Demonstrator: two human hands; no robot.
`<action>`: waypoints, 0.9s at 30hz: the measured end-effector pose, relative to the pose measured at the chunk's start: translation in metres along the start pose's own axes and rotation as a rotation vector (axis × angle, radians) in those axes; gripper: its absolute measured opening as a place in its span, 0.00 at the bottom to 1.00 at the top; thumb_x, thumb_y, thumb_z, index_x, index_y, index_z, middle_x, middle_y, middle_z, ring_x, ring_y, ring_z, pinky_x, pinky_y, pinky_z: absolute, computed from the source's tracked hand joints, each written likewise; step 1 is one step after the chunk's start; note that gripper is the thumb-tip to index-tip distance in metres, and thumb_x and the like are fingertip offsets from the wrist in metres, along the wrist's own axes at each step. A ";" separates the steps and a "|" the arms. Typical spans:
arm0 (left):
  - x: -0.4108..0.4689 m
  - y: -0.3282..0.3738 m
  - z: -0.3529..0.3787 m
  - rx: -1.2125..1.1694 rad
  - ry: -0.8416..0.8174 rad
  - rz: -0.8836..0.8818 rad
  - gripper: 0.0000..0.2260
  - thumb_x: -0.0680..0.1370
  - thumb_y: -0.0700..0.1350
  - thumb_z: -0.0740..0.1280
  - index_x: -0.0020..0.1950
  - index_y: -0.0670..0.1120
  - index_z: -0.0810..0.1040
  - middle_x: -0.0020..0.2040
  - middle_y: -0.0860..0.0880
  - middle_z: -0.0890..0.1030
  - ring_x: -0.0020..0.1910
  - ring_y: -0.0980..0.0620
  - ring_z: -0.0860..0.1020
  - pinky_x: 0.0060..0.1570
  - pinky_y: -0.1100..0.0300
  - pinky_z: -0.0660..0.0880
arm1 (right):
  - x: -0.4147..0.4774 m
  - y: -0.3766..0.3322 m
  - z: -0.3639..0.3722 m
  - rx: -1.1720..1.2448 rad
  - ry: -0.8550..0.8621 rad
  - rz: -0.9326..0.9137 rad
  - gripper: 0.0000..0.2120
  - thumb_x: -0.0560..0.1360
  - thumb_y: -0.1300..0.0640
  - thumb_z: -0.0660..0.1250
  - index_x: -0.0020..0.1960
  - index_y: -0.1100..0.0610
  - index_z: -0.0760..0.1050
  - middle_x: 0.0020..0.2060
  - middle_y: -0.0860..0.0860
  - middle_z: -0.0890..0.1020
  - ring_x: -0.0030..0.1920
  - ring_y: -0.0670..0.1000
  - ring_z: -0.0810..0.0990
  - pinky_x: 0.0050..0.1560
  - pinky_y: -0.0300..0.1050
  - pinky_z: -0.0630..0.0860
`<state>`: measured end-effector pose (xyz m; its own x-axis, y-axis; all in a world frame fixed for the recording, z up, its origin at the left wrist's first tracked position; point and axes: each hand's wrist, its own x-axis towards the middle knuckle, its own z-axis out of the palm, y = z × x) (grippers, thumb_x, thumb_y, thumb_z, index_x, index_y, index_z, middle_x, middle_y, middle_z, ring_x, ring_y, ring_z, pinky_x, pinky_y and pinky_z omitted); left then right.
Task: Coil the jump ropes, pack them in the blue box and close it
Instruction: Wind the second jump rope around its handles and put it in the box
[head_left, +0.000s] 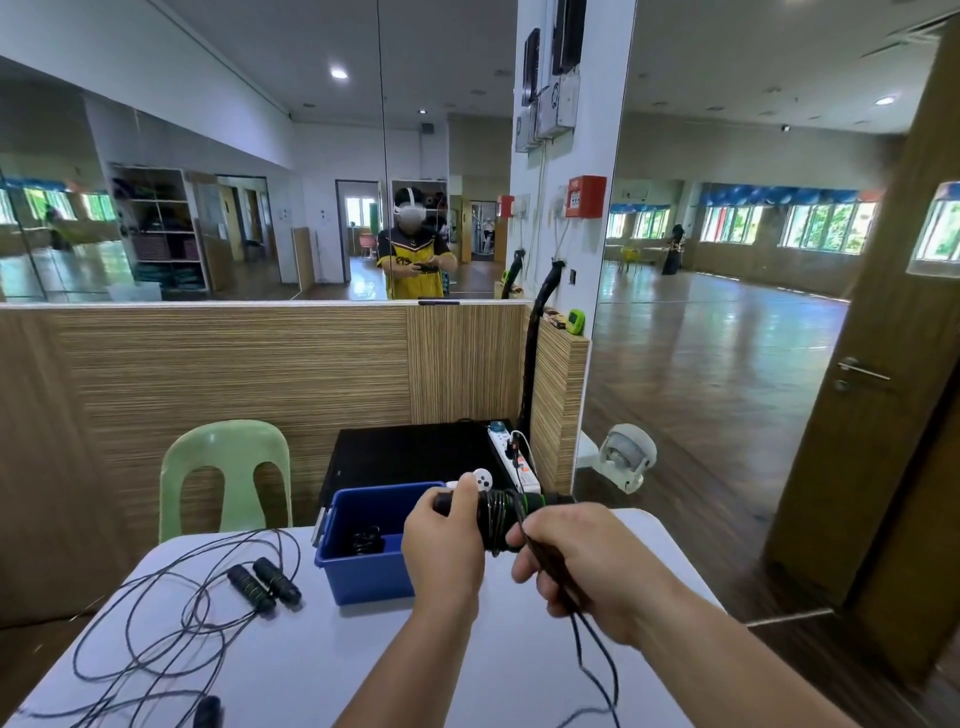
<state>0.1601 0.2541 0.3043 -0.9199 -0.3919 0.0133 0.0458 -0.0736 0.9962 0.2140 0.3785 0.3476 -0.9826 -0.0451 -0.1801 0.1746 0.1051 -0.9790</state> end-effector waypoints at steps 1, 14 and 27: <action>0.000 -0.001 0.001 -0.006 0.002 -0.008 0.17 0.80 0.55 0.68 0.38 0.44 0.80 0.29 0.50 0.79 0.32 0.50 0.75 0.34 0.51 0.72 | -0.001 0.006 0.002 0.008 0.003 -0.005 0.11 0.80 0.60 0.61 0.49 0.63 0.80 0.35 0.58 0.84 0.28 0.50 0.74 0.29 0.43 0.72; -0.013 -0.012 0.006 -0.004 0.010 -0.027 0.21 0.81 0.55 0.67 0.40 0.38 0.78 0.37 0.38 0.81 0.34 0.49 0.74 0.36 0.52 0.71 | -0.009 0.066 0.026 0.127 0.098 -0.012 0.13 0.83 0.52 0.65 0.45 0.61 0.73 0.31 0.58 0.82 0.25 0.54 0.74 0.30 0.44 0.74; -0.015 -0.005 0.011 -0.107 -0.031 -0.165 0.20 0.81 0.55 0.67 0.35 0.44 0.73 0.29 0.48 0.75 0.31 0.49 0.70 0.33 0.55 0.67 | 0.007 0.107 0.023 -0.068 0.105 -0.265 0.16 0.86 0.58 0.56 0.44 0.58 0.77 0.25 0.51 0.71 0.25 0.50 0.65 0.26 0.45 0.70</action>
<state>0.1696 0.2705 0.2996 -0.9298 -0.3379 -0.1456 -0.0673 -0.2328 0.9702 0.2274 0.3664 0.2396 -0.9952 0.0229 0.0951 -0.0898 0.1699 -0.9814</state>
